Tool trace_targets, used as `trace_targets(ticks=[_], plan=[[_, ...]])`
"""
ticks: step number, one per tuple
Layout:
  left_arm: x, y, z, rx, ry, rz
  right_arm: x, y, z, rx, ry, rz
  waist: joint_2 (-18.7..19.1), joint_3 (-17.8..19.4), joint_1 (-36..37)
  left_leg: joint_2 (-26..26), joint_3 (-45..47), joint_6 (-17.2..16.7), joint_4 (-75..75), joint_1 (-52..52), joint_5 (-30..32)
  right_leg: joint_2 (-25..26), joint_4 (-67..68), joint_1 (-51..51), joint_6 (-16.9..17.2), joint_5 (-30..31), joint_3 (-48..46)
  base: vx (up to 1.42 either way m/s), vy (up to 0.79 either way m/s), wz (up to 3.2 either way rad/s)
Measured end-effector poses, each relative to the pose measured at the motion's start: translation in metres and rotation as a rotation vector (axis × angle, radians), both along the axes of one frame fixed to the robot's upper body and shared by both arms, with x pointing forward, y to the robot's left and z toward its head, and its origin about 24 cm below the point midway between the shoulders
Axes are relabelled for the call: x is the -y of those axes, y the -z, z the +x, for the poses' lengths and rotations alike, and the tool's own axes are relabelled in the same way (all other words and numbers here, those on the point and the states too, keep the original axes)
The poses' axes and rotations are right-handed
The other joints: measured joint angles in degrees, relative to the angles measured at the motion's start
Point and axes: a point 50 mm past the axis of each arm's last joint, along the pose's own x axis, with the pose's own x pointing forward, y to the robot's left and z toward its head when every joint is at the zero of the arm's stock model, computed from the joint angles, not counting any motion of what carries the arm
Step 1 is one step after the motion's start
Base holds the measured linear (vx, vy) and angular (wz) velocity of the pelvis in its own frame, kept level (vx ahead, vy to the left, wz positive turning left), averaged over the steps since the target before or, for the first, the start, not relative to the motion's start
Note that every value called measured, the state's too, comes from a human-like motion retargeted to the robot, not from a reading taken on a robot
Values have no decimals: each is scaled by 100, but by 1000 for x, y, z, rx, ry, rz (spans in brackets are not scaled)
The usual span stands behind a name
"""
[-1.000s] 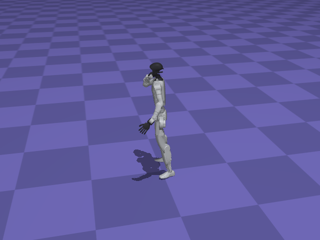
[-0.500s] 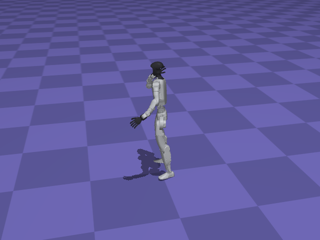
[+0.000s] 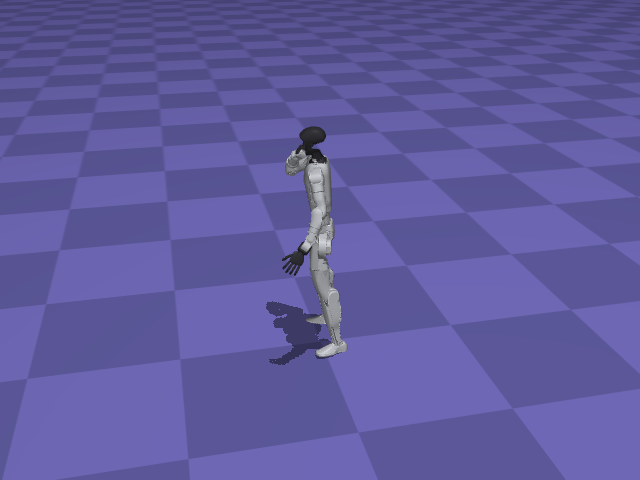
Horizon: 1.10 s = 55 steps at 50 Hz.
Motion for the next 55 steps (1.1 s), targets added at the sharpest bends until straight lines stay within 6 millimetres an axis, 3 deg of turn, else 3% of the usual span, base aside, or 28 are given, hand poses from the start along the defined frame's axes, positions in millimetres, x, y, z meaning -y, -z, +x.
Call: trace_targets(ticks=[7,15,24,35,44,55], plan=[[-8,-14,19,107,-34,18,-1,6,4,-43,32,-77,-377,72,554,-118,50,-21,-28,12,37,-122,-2,-23,0,-40,80,0,0,0],[7,-11,29,126,11,-33,-6,3,0,24,79,-57,-485,18,823,-163,75,10,-37,13,48,-175,19,-41,0,-113,117,0,0,0],[20,-2,24,66,91,-49,0,4,2,6,80,-32,-156,-25,544,-141,51,-24,-2,-11,55,-182,18,-17,0,-189,73,0,0,0],[32,1,19,50,164,-65,10,5,2,11,87,48,602,124,-330,-82,51,-72,4,27,74,-131,-12,55,0,-197,26,0,0,0],[25,-29,63,194,225,20,9,7,4,-32,33,75,765,344,-635,19,76,-97,82,94,51,-34,-20,135,0,-134,23,0,0,0],[24,-75,121,425,230,76,2,8,6,-49,72,7,123,296,-317,115,11,-162,99,105,51,68,-16,179,0,-41,-65,-1,0,1]])
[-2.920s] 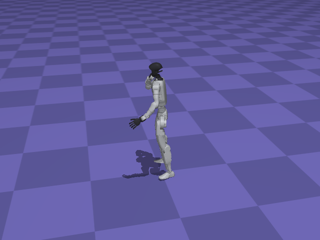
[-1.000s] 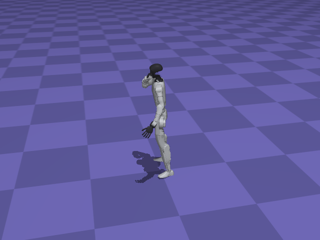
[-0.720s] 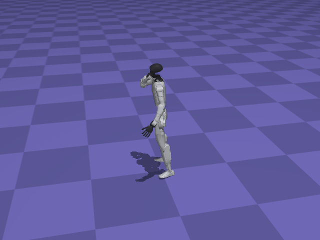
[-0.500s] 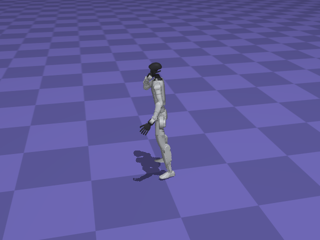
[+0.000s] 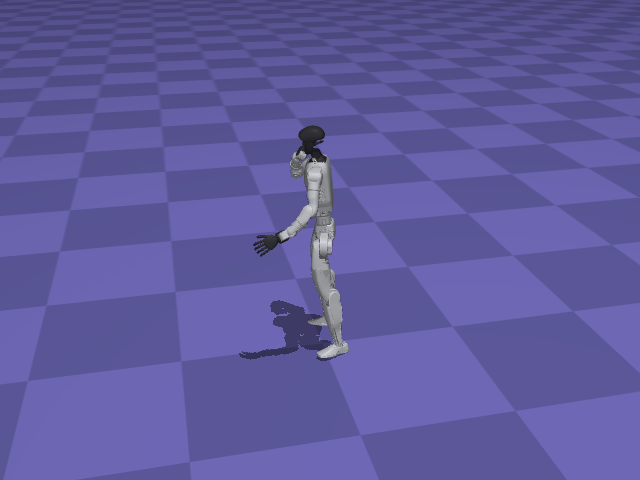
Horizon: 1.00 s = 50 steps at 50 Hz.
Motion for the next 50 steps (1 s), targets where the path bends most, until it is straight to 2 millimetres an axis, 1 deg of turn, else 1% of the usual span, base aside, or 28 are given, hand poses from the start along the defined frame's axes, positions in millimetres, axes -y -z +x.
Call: trace_targets(ticks=[4,8,11,15,19,25,30,32,35,40,45,50], plan=[[0,-4,4,30,-13,-11,-2,1,1,-17,-16,-33,-281,14,184,23,-3,-8,-14,9,-1,37,11,-9,0,31,-7,-5,2,-2],[-5,5,-7,-6,-50,-12,-3,2,2,-32,-33,-43,-497,62,365,22,22,5,-30,30,-9,54,23,-25,0,61,21,-5,4,-8],[-12,19,-23,-84,-84,0,-3,1,2,-32,-32,-28,-603,105,499,3,59,33,-41,46,-15,50,31,-47,0,82,68,-2,2,-4],[-23,40,-53,-226,-119,30,-4,0,1,-30,-44,-13,-708,163,670,2,125,79,85,-3,-68,26,37,-88,0,101,131,0,0,0],[-32,54,-79,-334,-161,41,-5,1,2,-48,-60,-18,-795,247,919,-103,176,129,-107,37,4,-8,34,-170,0,129,221,-1,1,-4],[-42,64,-113,-410,-227,18,-6,4,5,-96,-98,-62,-888,229,1228,-189,247,164,-212,10,43,-56,-32,-254,0,167,312,0,0,0],[-43,68,-126,-435,-252,-10,-9,2,3,-73,-87,-74,-897,78,1331,-243,233,169,-271,-25,70,-106,-79,-278,0,159,315,0,0,0],[-41,69,-125,-434,-244,-17,-9,1,2,-45,-78,-68,-870,7,1330,-256,205,160,-269,-42,69,-130,-80,-274,0,133,295,0,0,0],[-35,68,-118,-414,-216,-26,-8,-1,-2,2,-64,-56,-803,-87,1301,-261,145,130,-240,-67,57,-164,-57,-256,0,76,245,4,-2,20],[-17,65,-95,-341,-133,-50,-5,-2,-7,75,-42,-48,-613,-173,1178,-247,27,71,-140,-97,18,-217,32,-204,0,-48,141,4,-3,23],[7,64,-78,-291,-35,-91,-5,-5,-11,145,-3,-25,-267,-174,900,-268,-68,77,-53,-89,-23,-293,118,-134,0,-161,75,2,-1,12],[29,65,-71,-285,52,-130,-7,-10,-16,213,37,24,181,-86,421,-309,-105,102,-15,-58,-28,-360,139,-71,0,-212,61,0,0,0]])
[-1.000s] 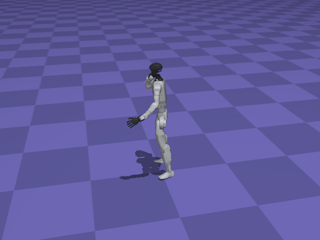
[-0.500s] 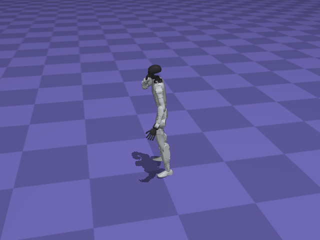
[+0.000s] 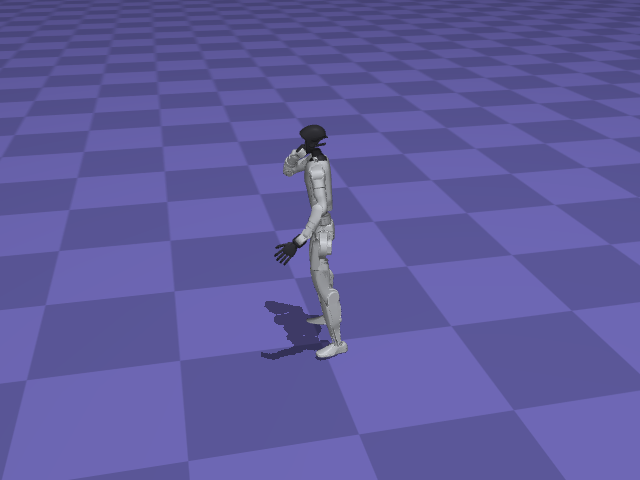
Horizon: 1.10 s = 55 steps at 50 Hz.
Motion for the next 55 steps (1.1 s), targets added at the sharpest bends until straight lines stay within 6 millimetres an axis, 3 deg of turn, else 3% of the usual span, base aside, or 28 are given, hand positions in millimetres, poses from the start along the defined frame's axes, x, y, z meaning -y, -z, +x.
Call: trace_targets(ticks=[7,14,30,38,50,55], plan=[[14,-1,4,-15,119,-9,-3,-3,-2,33,7,19,488,199,-734,-6,43,-20,-2,43,47,0,-40,42,0,17,30,0,0,0],[14,-5,10,12,136,32,2,3,2,-20,-43,7,677,257,-1092,110,162,-76,17,79,64,142,-79,31,0,79,94,0,-2,-7],[11,-25,40,159,12,22,1,9,11,-126,-31,-9,270,226,-939,341,139,-154,38,6,62,405,-108,-20,0,237,-8,0,0,0],[-4,-16,23,82,-21,54,0,10,14,-167,-16,-4,-65,326,-422,324,89,-116,30,41,0,391,-79,20,0,268,-49,-1,5,3],[-67,-12,-22,-40,-236,208,-6,8,21,-221,-63,-46,-670,223,769,203,147,-43,60,156,-79,270,-22,70,0,230,47,1,3,-5],[-82,-12,-37,-66,-324,224,-6,8,22,-233,-81,-47,-758,157,1023,154,80,-16,79,122,-69,202,-19,86,0,193,1,0,0,4]])
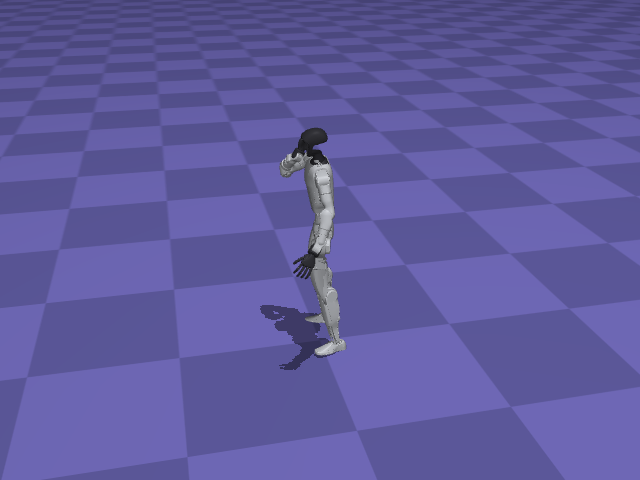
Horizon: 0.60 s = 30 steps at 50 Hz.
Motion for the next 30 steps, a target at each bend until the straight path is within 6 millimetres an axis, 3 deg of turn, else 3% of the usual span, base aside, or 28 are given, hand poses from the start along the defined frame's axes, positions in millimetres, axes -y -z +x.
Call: trace_targets(ticks=[7,15,30], plan=[[0,1,-4,11,-18,-40,6,2,-6,3,-44,-13,-123,-27,131,-117,-190,52,-47,-128,43,-153,4,-21,0,-60,-148,1,3,25],[19,16,-10,-71,78,-117,4,-4,-15,135,46,9,-145,-171,4,-247,-316,37,-228,-207,136,-279,-31,-64,0,-98,-249,0,1,11],[63,20,15,-14,250,-186,4,-7,-21,204,19,25,736,-242,-792,-260,-293,22,-59,-74,31,-352,28,109,0,-269,-200,0,0,0]])
